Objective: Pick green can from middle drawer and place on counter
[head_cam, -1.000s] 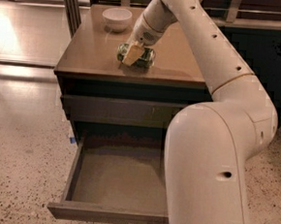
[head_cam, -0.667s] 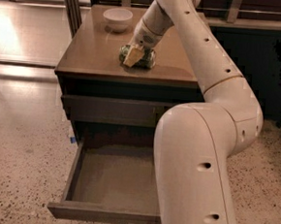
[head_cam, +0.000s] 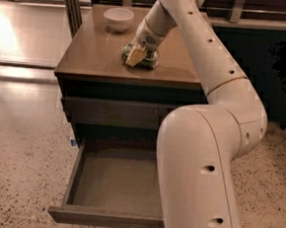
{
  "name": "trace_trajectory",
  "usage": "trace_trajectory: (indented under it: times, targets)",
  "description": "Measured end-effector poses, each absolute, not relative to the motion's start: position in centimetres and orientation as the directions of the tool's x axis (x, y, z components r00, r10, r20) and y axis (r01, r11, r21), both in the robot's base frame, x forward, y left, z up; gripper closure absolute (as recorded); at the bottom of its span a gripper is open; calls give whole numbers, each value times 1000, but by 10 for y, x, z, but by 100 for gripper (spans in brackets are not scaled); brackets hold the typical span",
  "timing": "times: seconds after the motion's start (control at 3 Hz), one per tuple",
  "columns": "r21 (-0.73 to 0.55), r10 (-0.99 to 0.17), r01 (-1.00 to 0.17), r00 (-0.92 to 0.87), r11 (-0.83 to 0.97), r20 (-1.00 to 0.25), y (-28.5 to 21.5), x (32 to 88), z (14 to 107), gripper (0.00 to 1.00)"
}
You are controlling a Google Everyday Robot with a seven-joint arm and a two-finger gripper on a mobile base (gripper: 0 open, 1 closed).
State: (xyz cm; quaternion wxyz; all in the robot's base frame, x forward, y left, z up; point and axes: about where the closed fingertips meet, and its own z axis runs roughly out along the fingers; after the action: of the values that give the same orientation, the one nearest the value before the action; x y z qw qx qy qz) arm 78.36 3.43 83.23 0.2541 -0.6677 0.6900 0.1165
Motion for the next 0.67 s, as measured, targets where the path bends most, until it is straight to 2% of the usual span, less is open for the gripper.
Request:
trace_trajectory:
  times: [0.33, 0.67]
  targets:
    - [-179, -862, -981, 21, 81, -506, 34, 784, 832, 19]
    - [-179, -862, -981, 21, 81, -506, 34, 784, 832, 0]
